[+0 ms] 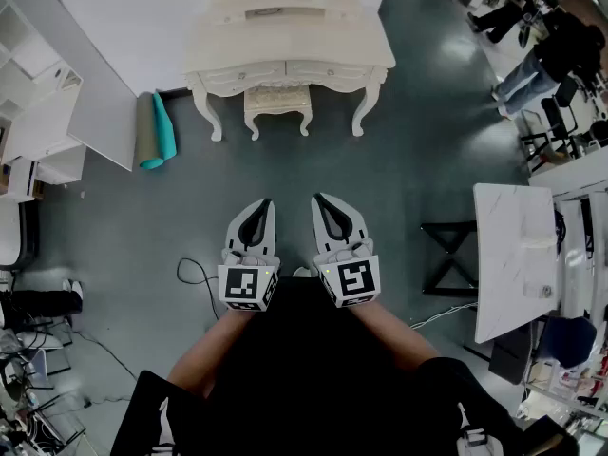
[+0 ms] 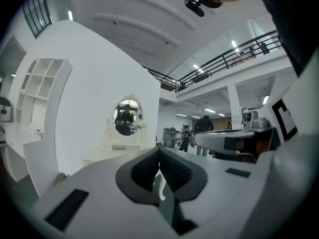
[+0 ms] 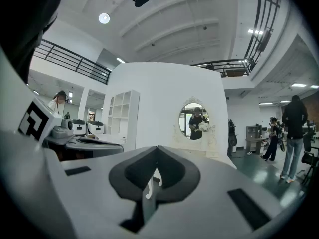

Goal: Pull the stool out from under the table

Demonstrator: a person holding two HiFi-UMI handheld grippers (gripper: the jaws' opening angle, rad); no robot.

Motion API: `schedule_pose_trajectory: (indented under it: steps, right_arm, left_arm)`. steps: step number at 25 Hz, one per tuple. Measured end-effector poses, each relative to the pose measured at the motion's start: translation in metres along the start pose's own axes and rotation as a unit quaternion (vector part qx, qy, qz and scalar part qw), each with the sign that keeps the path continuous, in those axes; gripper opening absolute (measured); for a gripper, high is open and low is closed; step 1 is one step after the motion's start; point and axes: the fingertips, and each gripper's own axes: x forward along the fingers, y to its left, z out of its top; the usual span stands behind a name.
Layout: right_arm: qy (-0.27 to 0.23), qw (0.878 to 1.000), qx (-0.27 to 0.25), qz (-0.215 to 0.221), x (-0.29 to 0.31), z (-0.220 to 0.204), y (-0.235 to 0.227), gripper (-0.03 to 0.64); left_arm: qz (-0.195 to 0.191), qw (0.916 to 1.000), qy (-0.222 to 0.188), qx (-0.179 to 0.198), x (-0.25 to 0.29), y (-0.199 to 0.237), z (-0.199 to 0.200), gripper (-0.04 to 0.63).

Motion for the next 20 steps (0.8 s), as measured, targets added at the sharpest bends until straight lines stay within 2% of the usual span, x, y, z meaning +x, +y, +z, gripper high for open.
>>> schedule_pose_trajectory:
  steps: [3, 8, 14, 20]
  right_arm:
    - [-0.002, 1.0, 0.002, 0.005, -0.004, 0.0, 0.004, 0.017]
    - [-0.002, 0.999, 0.044, -0.001, -0.014, -0.009, -0.001, 0.018]
    - [0.009, 0.999, 0.041, -0.026, -0.015, -0.017, -0.007, 0.018]
    - [0.017, 0.998, 0.041, -0.034, -0.001, -0.019, -0.008, 0.018]
  left_arm:
    - [0.003, 1.0, 0.002, -0.002, -0.007, 0.0, -0.002, 0.014]
    - [0.015, 0.9998, 0.008, -0.002, -0.021, 0.0, -0.009, 0.014]
    - [0.015, 0.9998, 0.015, -0.004, -0.027, 0.006, -0.014, 0.014]
    - [0.003, 0.9997, 0.022, -0.013, -0.011, 0.014, -0.02, 0.014]
